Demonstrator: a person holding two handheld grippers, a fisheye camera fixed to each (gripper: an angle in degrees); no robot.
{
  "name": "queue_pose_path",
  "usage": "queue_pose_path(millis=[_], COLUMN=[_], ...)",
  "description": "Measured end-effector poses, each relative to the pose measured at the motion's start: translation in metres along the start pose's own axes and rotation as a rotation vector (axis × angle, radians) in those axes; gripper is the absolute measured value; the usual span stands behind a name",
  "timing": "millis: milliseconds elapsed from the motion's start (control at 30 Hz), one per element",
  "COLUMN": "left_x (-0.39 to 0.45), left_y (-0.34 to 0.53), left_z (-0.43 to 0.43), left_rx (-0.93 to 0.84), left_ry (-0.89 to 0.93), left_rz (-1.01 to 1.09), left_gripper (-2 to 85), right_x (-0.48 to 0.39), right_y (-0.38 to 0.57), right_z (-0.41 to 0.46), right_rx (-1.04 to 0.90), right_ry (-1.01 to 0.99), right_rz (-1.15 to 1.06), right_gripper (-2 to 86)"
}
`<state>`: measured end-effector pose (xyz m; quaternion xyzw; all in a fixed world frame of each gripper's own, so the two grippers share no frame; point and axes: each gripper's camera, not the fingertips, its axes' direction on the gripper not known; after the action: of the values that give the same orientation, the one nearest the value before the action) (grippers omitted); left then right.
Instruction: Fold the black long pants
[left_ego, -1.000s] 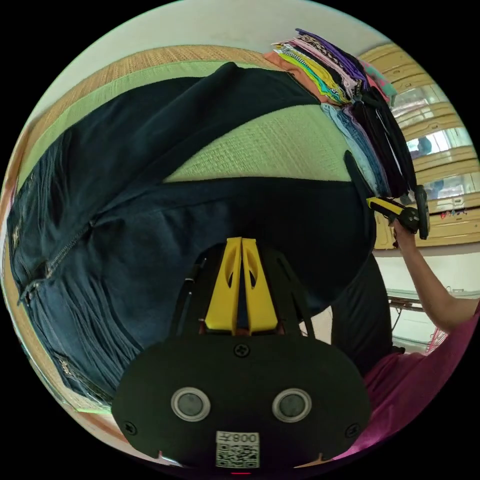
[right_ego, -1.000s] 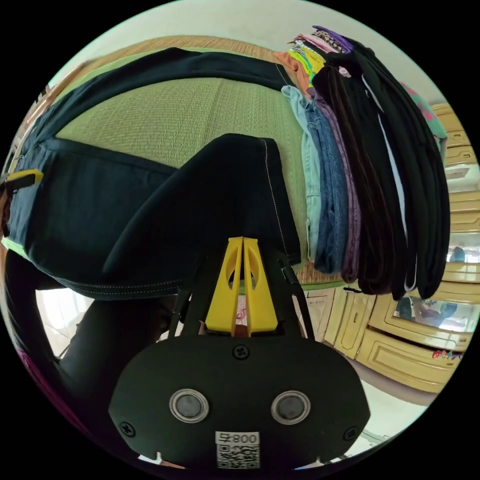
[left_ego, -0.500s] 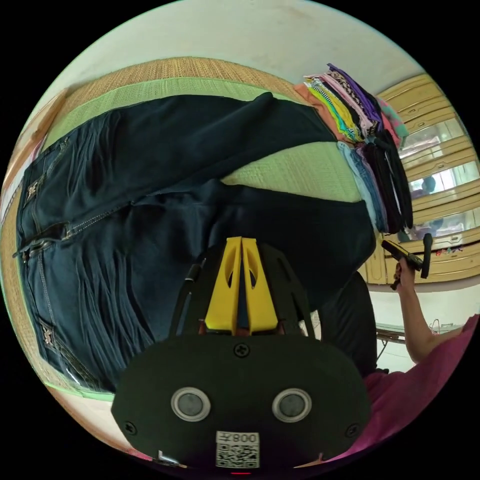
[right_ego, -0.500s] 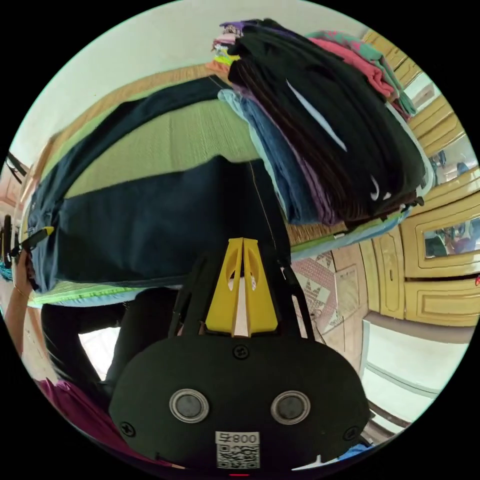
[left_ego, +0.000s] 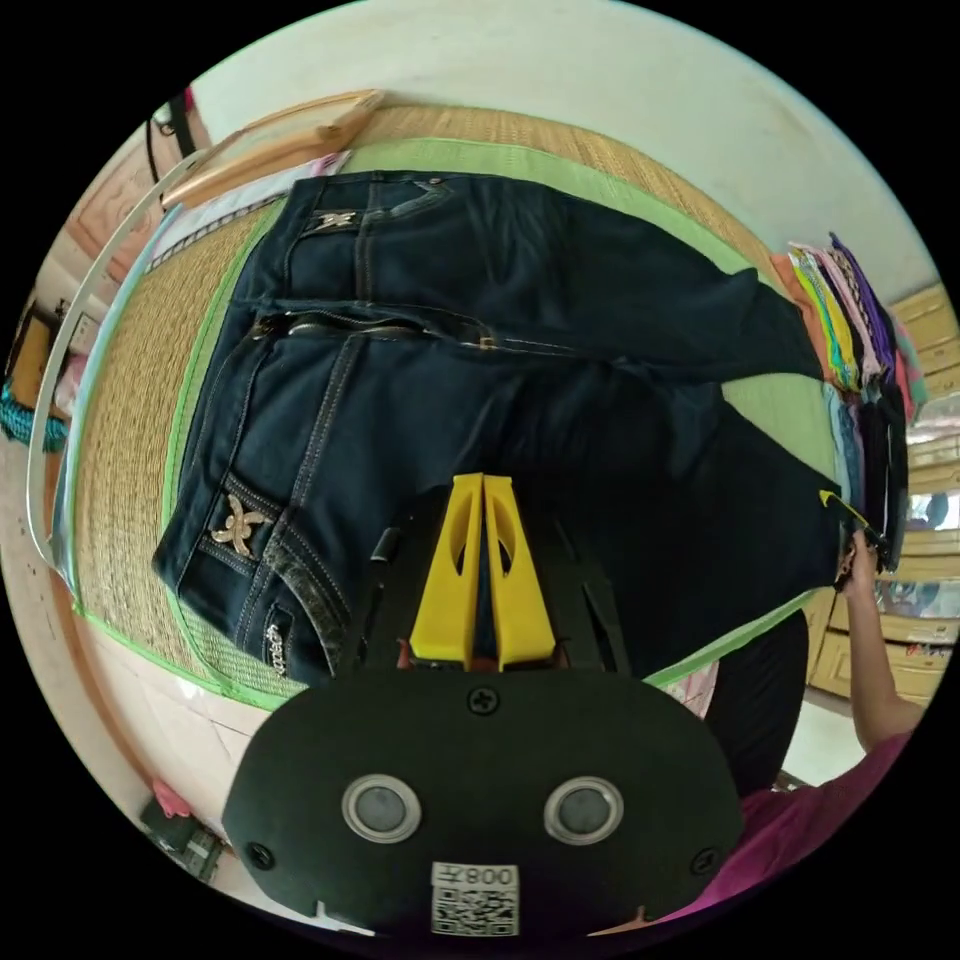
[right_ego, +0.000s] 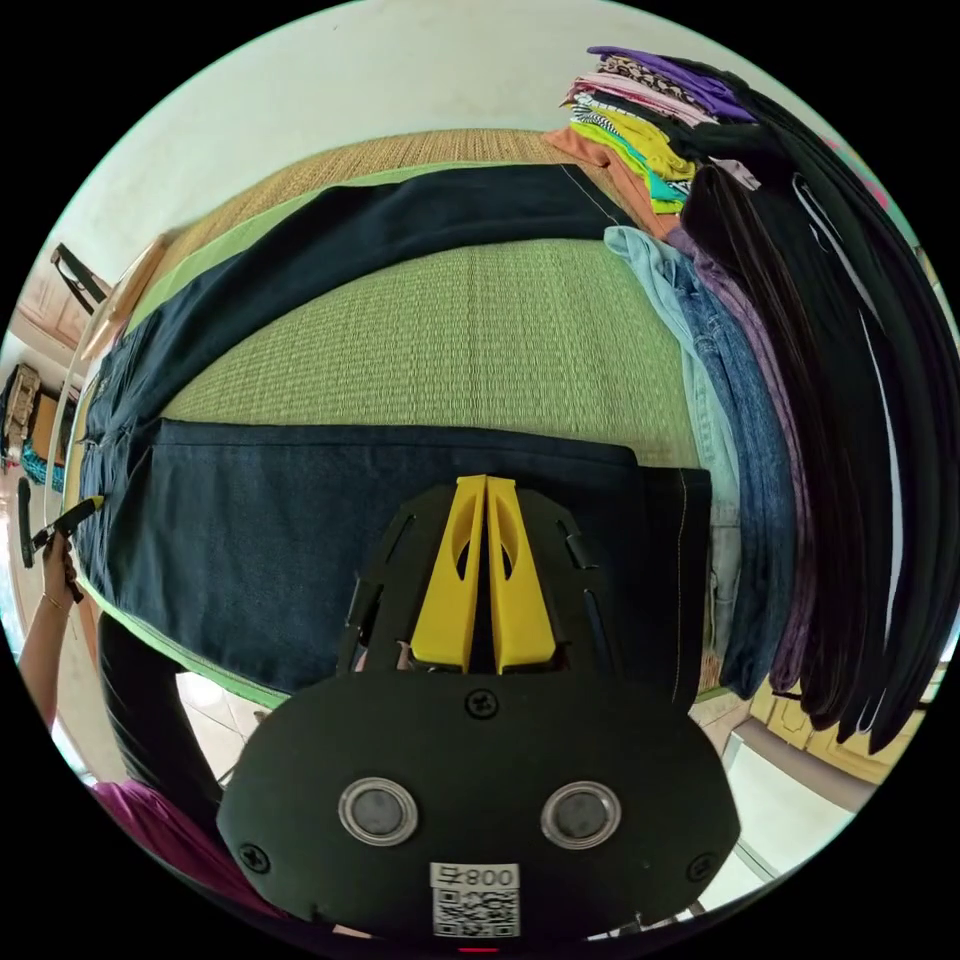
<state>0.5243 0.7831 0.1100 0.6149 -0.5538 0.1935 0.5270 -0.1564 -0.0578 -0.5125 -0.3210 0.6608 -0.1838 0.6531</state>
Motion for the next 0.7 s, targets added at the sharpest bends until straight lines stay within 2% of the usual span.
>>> queue_pose_path(millis=[100,167,233,300,467,600,700], left_x=[-0.034,-0.057,-0.078,-0.109,-0.15,-0.197,-0.228], left_y=[0.008,0.016,0.025,0.038,0.062,0.068,0.061], left_z=[-0.01,-0.014,-0.02,-0.027,-0.066,-0.071,-0.057], left_rx=[-0.005,0.007,-0.003,0.001,0.109,0.095,0.037], left_ry=[-0.092,-0.048,-0.113,-0.036,-0.021,-0.093,-0.088], left_rz=[-0.012,-0.032,-0.05,-0.095,-0.134,-0.194,-0.225], left_gripper=[0.0,0.0,0.0,0.0,0.0,0.0,0.0], right_x=[-0.014,-0.022,-0.035,-0.046,-0.084,-0.178,-0.283], right_y=[-0.007,-0.009,-0.013,-0.016,-0.019,-0.007,0.014], right_z=[0.007,0.011,0.016,0.02,0.011,-0.008,0.008], right_rx=[-0.017,-0.02,-0.031,-0.045,0.004,0.072,-0.008], right_ry=[0.008,0.008,0.026,0.043,0.023,-0.231,-0.346], right_rz=[-0.023,-0.03,-0.044,-0.051,-0.067,-0.217,-0.44], right_gripper=[0.1,0.1,0.1,0.1,0.1,0.1,0.1])
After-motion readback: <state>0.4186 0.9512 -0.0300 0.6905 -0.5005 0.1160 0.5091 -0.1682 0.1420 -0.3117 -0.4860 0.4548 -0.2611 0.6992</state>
